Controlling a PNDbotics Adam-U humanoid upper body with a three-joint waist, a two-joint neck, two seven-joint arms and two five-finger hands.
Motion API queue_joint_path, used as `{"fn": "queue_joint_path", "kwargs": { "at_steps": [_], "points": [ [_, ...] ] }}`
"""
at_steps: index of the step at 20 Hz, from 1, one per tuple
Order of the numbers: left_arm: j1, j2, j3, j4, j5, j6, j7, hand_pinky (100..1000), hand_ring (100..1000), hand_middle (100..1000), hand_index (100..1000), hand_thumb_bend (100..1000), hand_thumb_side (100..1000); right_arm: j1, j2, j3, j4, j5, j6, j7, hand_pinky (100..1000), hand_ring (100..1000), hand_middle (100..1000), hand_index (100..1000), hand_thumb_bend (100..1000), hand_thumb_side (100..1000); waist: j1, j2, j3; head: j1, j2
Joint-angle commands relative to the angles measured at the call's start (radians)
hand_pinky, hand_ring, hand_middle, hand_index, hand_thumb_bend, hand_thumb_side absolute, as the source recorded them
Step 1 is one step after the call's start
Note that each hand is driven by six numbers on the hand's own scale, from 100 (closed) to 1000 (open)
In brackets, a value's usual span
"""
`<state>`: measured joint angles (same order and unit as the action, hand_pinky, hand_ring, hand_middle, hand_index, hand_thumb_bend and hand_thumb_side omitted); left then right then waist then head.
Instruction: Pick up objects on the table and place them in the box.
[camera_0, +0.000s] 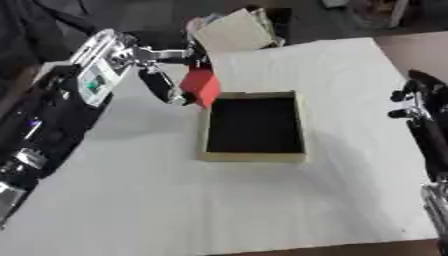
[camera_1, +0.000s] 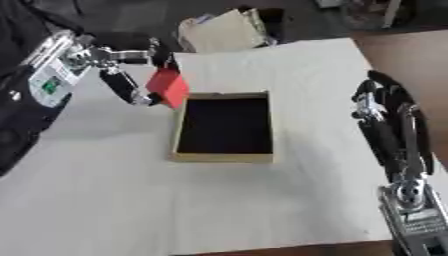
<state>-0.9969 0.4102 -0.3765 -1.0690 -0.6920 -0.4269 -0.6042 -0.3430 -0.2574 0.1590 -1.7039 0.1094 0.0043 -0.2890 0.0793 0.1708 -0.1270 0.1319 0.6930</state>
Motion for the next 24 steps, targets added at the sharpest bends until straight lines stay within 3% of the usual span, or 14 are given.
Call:
{"fn": "queue_joint_path", "kwargs": {
  "at_steps": [1, 4, 6, 7, 11, 13, 15, 16, 17, 18, 19, 24],
  "points": [
    [-0.023, -0.038, -0.006, 0.027, -0.027, -0.033, 0.018, 702, 655, 611, 737, 302, 111, -0.017, 0.001, 0.005, -0.025, -0.01, -0.004, 0.008, 571, 749, 531, 858, 100, 727, -0.004, -0.012, -0.004, 0.008, -0.015],
    [-0.017, -0.07, -0.017, 0.029, -0.03, -0.051, 0.039, 703, 659, 621, 747, 322, 140, -0.019, 0.005, 0.008, -0.025, -0.011, -0.004, 0.012, 571, 749, 530, 849, 100, 728, -0.006, -0.009, -0.01, 0.01, -0.019],
    [-0.012, -0.076, -0.024, 0.018, -0.028, -0.058, 0.046, 715, 682, 662, 790, 455, 283, -0.019, 0.005, 0.009, -0.025, -0.013, -0.003, 0.014, 571, 749, 529, 843, 100, 729, -0.008, -0.008, -0.012, 0.011, -0.021],
    [-0.009, -0.075, -0.025, 0.009, -0.026, -0.06, 0.049, 721, 691, 686, 814, 574, 394, -0.019, 0.005, 0.009, -0.024, -0.014, -0.003, 0.014, 570, 749, 529, 844, 100, 729, -0.009, -0.007, -0.011, 0.009, -0.022],
    [0.004, -0.048, -0.019, -0.056, -0.016, -0.052, 0.084, 740, 728, 738, 847, 654, 476, -0.019, 0.005, 0.006, -0.023, -0.016, -0.001, 0.011, 570, 749, 529, 848, 100, 728, -0.012, -0.007, -0.004, 0.004, -0.024],
    [0.018, -0.012, -0.018, -0.12, 0.003, -0.045, 0.1, 746, 736, 747, 849, 650, 481, -0.018, 0.003, 0.004, -0.022, -0.016, 0.0, 0.008, 570, 749, 529, 844, 100, 728, -0.014, -0.006, -0.001, 0.0, -0.025],
    [0.041, 0.043, 0.0, -0.213, 0.038, -0.03, 0.122, 749, 739, 749, 849, 595, 488, -0.016, 0.0, 0.001, -0.021, -0.016, 0.0, 0.006, 569, 749, 529, 844, 100, 728, -0.015, -0.005, 0.006, -0.005, -0.026],
    [0.061, 0.075, 0.019, -0.27, 0.064, -0.014, 0.139, 743, 732, 741, 843, 520, 496, -0.016, -0.001, -0.002, -0.021, -0.016, 0.001, 0.003, 569, 748, 529, 845, 100, 728, -0.015, -0.005, 0.01, -0.009, -0.027],
    [0.085, 0.107, 0.042, -0.328, 0.095, 0.009, 0.161, 742, 731, 739, 842, 514, 495, -0.015, -0.003, -0.004, -0.021, -0.016, 0.001, 0.0, 569, 749, 529, 845, 100, 728, -0.015, -0.004, 0.014, -0.012, -0.028],
    [0.115, 0.138, 0.074, -0.383, 0.128, 0.037, 0.188, 731, 709, 717, 829, 420, 496, -0.015, -0.005, -0.007, -0.021, -0.015, 0.002, -0.002, 569, 748, 529, 845, 100, 727, -0.016, -0.003, 0.018, -0.017, -0.027],
    [0.157, 0.171, 0.116, -0.443, 0.172, 0.073, 0.228, 725, 697, 705, 820, 382, 493, -0.014, -0.006, -0.009, -0.02, -0.015, 0.003, -0.005, 569, 748, 528, 845, 100, 727, -0.018, -0.002, 0.022, -0.022, -0.028],
    [0.37, 0.249, 0.321, -0.637, 0.378, 0.247, 0.426, 707, 658, 663, 794, 276, 479, -0.013, -0.012, -0.021, -0.019, -0.014, 0.006, -0.017, 568, 748, 528, 845, 100, 727, -0.023, 0.004, 0.038, -0.038, -0.034]
  ]
}}
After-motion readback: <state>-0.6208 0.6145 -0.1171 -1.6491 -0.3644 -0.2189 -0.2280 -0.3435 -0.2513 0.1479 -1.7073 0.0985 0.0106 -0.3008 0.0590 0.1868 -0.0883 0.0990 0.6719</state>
